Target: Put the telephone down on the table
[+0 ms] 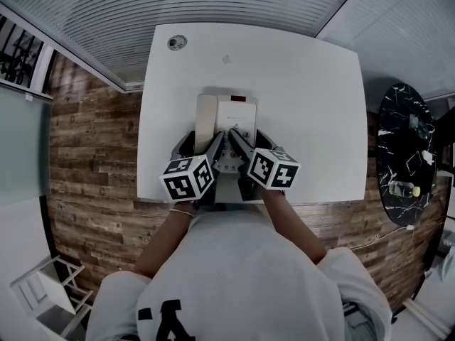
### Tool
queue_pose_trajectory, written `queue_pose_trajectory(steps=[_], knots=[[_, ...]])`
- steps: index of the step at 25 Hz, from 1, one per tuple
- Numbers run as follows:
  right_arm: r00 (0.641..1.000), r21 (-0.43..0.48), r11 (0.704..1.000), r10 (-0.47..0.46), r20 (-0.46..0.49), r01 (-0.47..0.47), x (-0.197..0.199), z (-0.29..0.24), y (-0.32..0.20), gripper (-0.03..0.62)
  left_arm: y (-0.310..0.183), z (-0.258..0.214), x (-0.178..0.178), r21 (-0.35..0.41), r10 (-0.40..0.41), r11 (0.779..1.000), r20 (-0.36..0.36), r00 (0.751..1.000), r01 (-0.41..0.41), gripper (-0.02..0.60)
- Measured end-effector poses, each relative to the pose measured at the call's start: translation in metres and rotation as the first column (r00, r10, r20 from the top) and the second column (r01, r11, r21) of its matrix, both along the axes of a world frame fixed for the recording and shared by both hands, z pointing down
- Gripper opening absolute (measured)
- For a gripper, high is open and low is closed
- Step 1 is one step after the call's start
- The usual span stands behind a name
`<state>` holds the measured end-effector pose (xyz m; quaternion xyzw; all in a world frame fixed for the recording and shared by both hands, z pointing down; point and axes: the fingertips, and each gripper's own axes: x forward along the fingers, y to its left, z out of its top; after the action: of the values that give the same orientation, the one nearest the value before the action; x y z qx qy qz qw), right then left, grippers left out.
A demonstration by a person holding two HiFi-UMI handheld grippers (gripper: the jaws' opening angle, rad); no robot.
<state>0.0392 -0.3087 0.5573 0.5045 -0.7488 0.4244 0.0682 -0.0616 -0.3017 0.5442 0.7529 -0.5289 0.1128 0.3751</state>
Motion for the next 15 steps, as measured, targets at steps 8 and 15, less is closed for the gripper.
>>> queue_pose_trajectory(steps=[8,15], knots=[[1.0,0.015,1.0,0.005,-0.018,-0.005,-0.0011,0.0,0.0009,0.327,0.0003,0.0006,-0.0014,0.004,-0.002,1.0,0.002,1.0,0.002,0.33],[0.999,0.025,1.0,0.004,-0.05,-0.002,0.0004,-0.0011,0.0027,0.327,0.0017,0.0005,0.0008,0.015,0.009,1.0,-0.006,1.0,-0.009,0.33]])
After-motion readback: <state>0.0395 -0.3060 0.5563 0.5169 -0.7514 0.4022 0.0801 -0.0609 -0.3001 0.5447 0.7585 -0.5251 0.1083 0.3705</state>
